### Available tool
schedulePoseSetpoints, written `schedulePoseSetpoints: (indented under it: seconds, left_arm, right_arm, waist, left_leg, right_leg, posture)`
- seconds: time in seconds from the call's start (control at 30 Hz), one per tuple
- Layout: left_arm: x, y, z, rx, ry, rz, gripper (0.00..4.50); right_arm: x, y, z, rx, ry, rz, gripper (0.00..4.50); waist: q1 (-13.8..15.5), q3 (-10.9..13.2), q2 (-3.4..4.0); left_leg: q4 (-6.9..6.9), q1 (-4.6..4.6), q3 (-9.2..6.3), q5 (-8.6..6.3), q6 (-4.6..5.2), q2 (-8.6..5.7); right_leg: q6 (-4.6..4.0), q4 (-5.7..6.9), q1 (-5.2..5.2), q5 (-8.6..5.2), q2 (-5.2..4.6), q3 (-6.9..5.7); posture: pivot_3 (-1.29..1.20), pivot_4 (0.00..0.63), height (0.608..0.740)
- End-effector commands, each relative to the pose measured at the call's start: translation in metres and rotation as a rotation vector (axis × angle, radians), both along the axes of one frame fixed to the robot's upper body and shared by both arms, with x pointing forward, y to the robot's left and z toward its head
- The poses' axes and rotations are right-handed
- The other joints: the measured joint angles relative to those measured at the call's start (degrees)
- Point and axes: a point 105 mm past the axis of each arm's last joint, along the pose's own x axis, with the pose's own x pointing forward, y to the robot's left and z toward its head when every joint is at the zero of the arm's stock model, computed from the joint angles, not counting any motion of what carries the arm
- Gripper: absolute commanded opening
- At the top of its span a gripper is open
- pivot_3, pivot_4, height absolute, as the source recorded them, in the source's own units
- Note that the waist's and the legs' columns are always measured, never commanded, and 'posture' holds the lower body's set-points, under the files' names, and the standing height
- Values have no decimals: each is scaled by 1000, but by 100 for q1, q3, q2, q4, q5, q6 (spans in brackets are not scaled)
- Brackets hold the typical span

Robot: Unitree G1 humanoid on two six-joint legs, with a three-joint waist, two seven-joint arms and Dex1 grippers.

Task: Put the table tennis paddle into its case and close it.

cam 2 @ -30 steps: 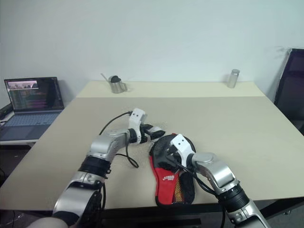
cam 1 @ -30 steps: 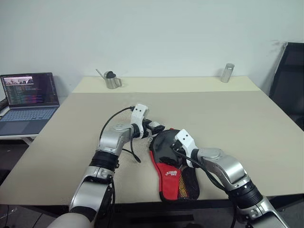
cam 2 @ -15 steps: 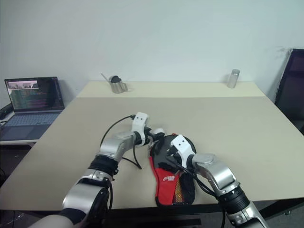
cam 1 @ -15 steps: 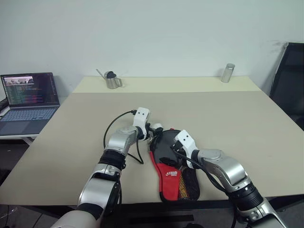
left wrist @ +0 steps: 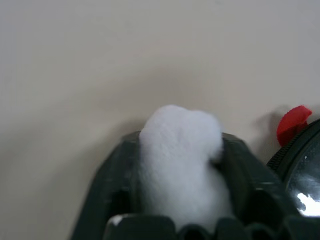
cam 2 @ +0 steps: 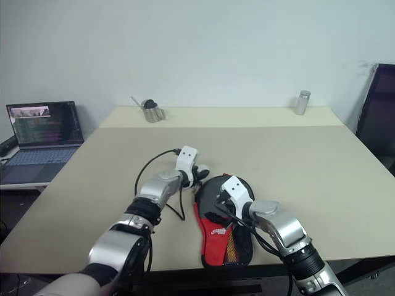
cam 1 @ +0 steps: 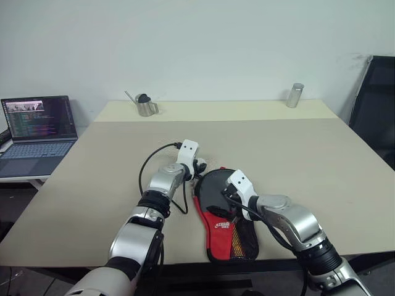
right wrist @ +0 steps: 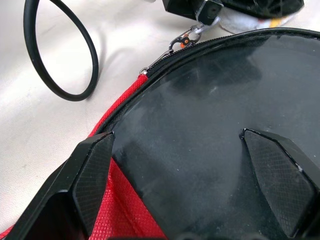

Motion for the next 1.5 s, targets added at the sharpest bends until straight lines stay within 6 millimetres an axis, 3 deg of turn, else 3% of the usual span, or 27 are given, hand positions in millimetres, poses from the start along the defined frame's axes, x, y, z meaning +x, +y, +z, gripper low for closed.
schedulePoseSetpoints:
  seconds: [0.03,0.13,0.33,0.47,0.8,0.93,1.2,1.5]
  left_arm:
    - [4,4,3,41,-17,18,813]
    - [5,0,4,71,-36,-4,330]
    - [20,4,28,155,-176,25,317]
    - [27,-6,39,243,-250,21,312]
    - [26,-56,60,328,-384,-52,311]
    - [25,-66,63,375,-404,-45,311]
    - [26,-81,89,546,-576,-30,311]
    - [11,-124,100,670,-771,-168,311]
  right_arm:
    - [-11,-9,-35,-64,146,-28,4500]
    - [-11,-8,-35,-63,146,-27,4500]
    - [-13,-6,-36,-66,158,-9,4500]
    - [-19,-4,-37,-68,173,9,4500]
    - [-31,0,-37,-59,220,29,4500]
    - [-37,3,-37,-58,246,36,4500]
    - [-51,7,-38,-45,274,47,4500]
    - [-60,15,-34,-25,285,39,4500]
  waist:
    - [1,-1,0]
    - [5,-5,3]
    - [9,-4,3]
    - [16,-3,1]
    - [23,-2,0]
    - [23,-2,0]
    - [35,-1,-1]
    - [65,0,-2]
  left_leg:
    - [0,0,0,0,0,0]
    - [0,2,-1,0,0,-1]
    - [0,8,-3,-1,2,-1]
    - [-1,6,-4,-1,2,-1]
    - [-24,-7,-1,0,0,-6]
    - [-50,-2,1,0,0,-8]
    - [-58,-5,1,2,-5,-13]
    - [-59,-24,0,7,-13,-14]
  right_leg:
    - [0,0,1,0,0,0]
    - [2,-1,3,0,0,-1]
    - [6,-3,10,-1,0,-4]
    - [7,-5,10,-1,0,-6]
    - [16,-16,-6,-5,-9,-8]
    - [20,-22,-8,-8,-12,-8]
    - [34,-22,-13,-16,-17,-11]
    - [36,-21,-31,-18,-19,-14]
  posture:
    - [0,150,740]
    - [0,150,740]
    - [0,150,740]
    - [0,150,740]
    - [0,150,740]
    - [0,150,740]
    - [0,150,740]
    - [0,150,740]
